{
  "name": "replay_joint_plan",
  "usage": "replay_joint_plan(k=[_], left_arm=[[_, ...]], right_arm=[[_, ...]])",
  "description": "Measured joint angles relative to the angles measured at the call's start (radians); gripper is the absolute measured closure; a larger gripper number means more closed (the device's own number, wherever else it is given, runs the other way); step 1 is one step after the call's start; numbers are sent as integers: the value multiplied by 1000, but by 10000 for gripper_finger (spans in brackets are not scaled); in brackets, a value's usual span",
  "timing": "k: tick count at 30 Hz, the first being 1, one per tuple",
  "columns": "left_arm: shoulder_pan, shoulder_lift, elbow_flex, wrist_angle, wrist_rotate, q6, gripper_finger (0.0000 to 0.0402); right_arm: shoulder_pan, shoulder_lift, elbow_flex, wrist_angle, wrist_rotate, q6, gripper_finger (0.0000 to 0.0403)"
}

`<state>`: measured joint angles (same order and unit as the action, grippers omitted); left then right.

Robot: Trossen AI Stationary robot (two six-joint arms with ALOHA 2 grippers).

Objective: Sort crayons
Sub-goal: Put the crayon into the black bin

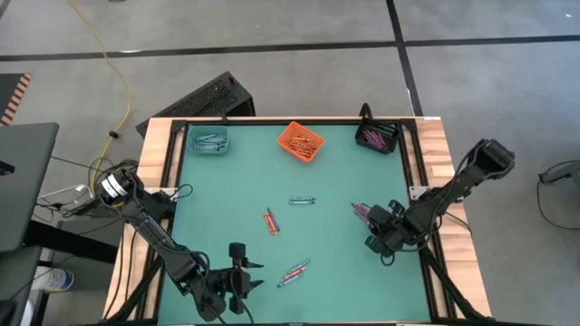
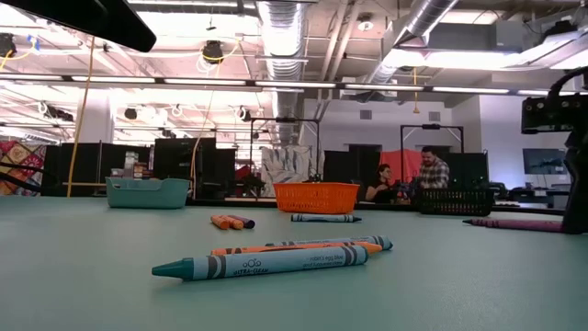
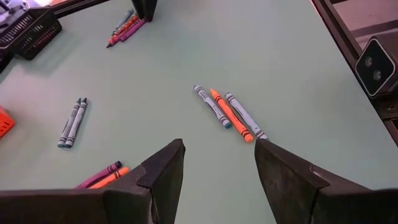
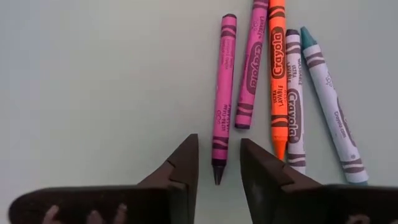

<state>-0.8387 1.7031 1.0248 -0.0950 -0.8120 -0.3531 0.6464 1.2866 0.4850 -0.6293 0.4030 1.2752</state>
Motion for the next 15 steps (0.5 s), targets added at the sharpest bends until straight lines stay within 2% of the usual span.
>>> replay_joint_plan(k=[11, 15], left_arm=[[0, 0, 0, 0, 0, 0, 214], [0, 0, 0, 0, 0, 0, 214]], right_arm=[[3, 74, 29, 56, 11, -93, 386], [2, 75, 51, 64, -5, -118, 398]])
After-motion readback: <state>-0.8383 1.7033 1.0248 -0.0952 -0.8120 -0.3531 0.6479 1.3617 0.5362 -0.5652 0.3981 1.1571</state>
